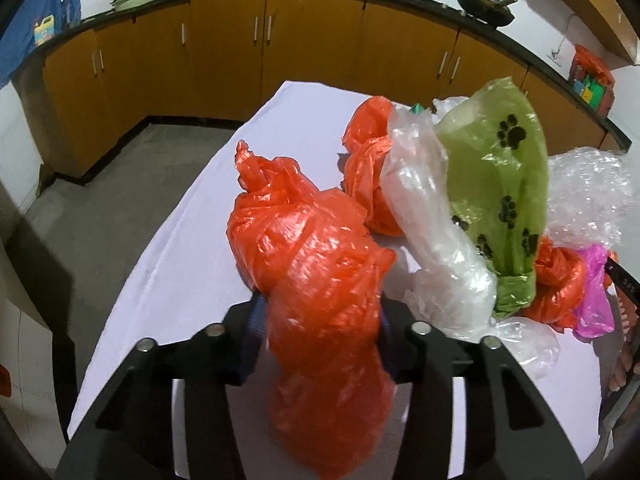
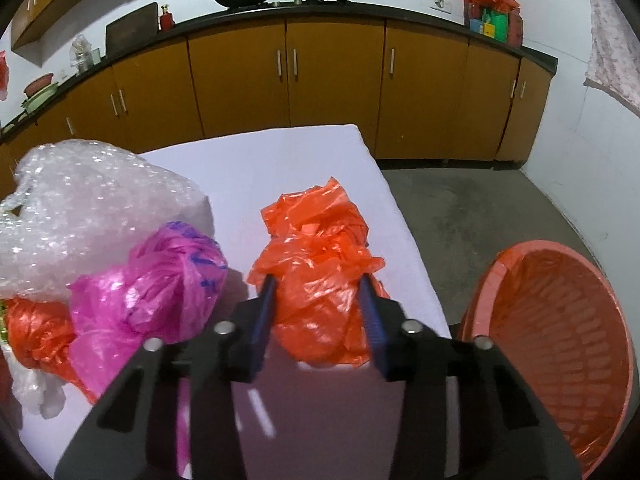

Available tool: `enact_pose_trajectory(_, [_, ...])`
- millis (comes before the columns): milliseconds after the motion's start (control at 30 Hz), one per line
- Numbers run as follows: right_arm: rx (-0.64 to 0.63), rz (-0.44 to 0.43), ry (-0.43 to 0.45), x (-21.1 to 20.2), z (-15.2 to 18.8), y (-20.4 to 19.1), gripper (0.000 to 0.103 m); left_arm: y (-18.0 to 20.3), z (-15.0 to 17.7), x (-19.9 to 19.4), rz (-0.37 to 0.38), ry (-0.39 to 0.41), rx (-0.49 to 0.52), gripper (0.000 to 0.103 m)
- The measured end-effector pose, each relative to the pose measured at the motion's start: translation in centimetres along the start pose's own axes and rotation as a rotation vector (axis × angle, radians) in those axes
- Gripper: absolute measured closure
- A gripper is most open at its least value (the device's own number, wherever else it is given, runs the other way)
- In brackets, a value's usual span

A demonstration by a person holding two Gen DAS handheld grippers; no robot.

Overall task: Collect trash
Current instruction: 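Grasp a red bag with the left gripper while the right gripper grasps another red bag, then carry both red bags over the orange basket and open both grippers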

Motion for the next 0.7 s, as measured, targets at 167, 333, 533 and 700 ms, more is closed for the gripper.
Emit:
enact_pose_trajectory(167, [0.003,-0.027,0.007,-1.5,0.5,0.1,0.079,0.1,-0.2,-1.7,0.004,0.033,0.029,0.063])
enact_pose_trajectory(333, [0.025,-0.05,0.027,-3.6,0.7,0.6,0.084,0.4,-0.9,-4.6,0.005,0.092,0.06,0.063])
enact_pose_trajectory(533, [0.052,-0.07,0.086,-7.2,0.4,2.0,0.088,3.4,-2.9,-8.7,0.055,0.183,0.119,0.063])
enact_pose_trajectory(700, [0.102,-0.069,0.134,-10.2,0.2,4.5,0.09,9.7,-4.3,-10.4,0.174,0.22,0.213,0.063])
Point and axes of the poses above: each gripper's, at about its wrist camera, not at the fingertips, and x roughly the way its jaws point, y to its right, z to its underside, the point moved 9 cm from there along x, roughly the way its jaws point, and after that the axes turned 9 degrees about z, right-handed, at the moved point
